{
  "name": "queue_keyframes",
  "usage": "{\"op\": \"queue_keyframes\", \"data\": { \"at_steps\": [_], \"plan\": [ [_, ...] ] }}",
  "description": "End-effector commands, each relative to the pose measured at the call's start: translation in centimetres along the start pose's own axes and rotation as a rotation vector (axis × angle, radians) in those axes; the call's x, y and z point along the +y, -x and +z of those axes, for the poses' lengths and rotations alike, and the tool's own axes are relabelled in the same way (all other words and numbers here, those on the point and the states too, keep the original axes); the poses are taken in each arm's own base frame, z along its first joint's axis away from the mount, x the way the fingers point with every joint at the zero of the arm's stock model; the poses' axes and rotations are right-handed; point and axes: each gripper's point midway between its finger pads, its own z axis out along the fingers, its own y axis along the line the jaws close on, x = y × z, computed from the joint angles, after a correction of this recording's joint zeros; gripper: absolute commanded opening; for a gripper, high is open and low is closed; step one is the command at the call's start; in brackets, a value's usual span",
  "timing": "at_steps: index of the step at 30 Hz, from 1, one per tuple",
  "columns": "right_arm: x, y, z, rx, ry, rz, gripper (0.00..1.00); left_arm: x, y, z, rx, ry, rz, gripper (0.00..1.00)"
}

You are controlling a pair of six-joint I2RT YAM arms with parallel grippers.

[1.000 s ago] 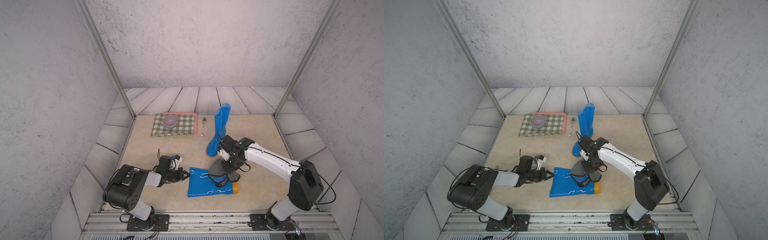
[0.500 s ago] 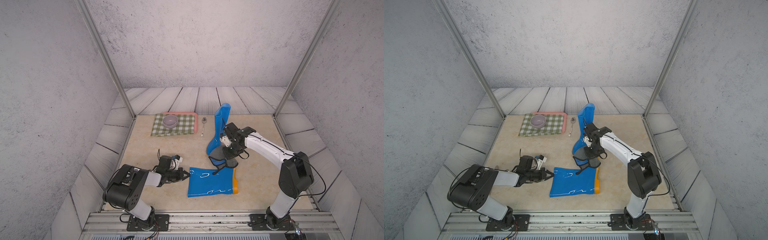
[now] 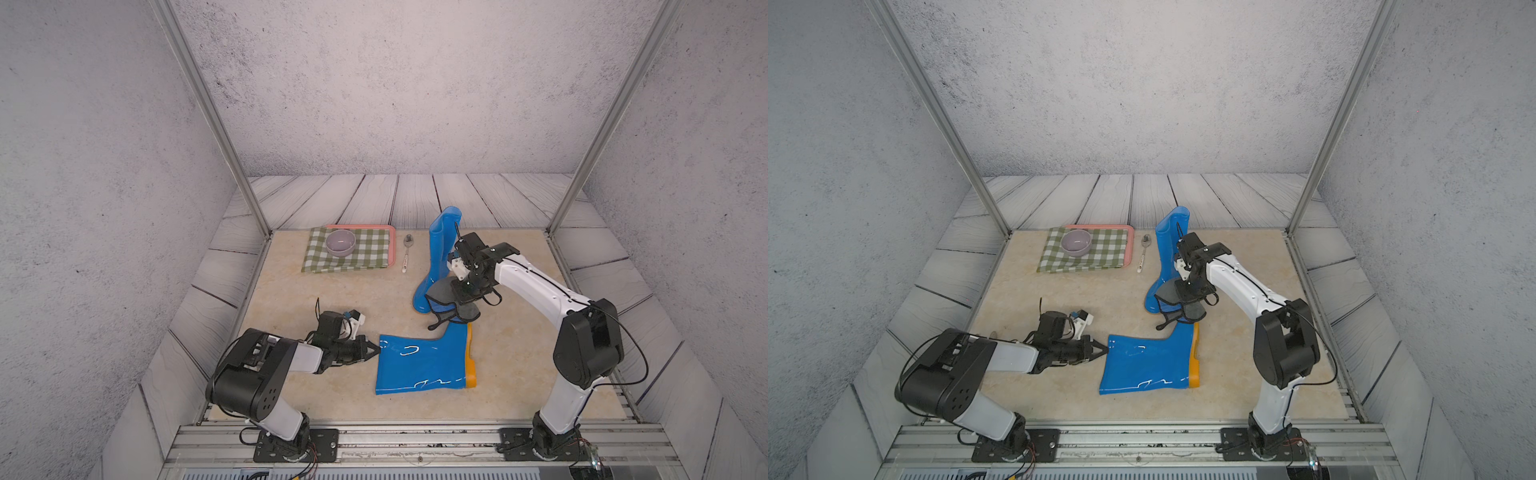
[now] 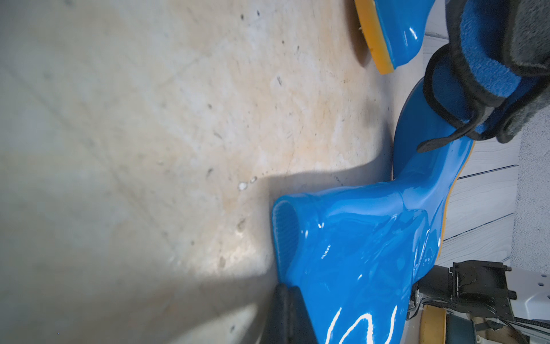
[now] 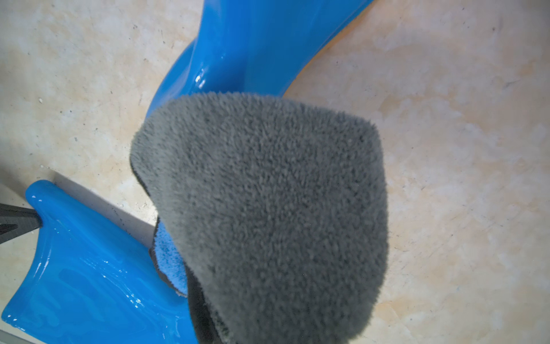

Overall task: Wipe the rubber boots with a cloth
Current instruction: Wipe the dirt off the rubber boot.

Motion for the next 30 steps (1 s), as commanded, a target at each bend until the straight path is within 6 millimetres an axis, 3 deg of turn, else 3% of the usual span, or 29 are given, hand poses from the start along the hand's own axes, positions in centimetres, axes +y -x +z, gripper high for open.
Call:
{"op": "queue_keyframes", "data": {
  "at_steps": [1, 8, 11, 19, 30],
  "plan": [
    [-0.6, 0.1, -3.2, -0.057, -0.040, -0.016, 0.00, 0.6, 0.5, 0.3, -0.010, 0.024, 0.008, 0.00],
    [0.2, -0.4, -5.9, -0.120, -0.021, -0.032, 0.00, 0.4, 0.6, 0.2, -0.012, 0.019, 0.010, 0.00],
    [0.5, -0.7, -6.0, -0.112, -0.019, -0.045, 0.00, 0.5, 0.5, 0.2, -0.010, 0.018, 0.009, 0.00],
    [1.4, -1.9, -2.1, 0.011, -0.055, -0.095, 0.00, 0.3, 0.6, 0.2, -0.013, 0.014, 0.012, 0.00],
    [6.8, -4.3, 1.8, 0.118, -0.010, -0.186, 0.00, 0.3, 0.5, 0.3, -0.006, 0.008, 0.009, 0.00]
  ]
}}
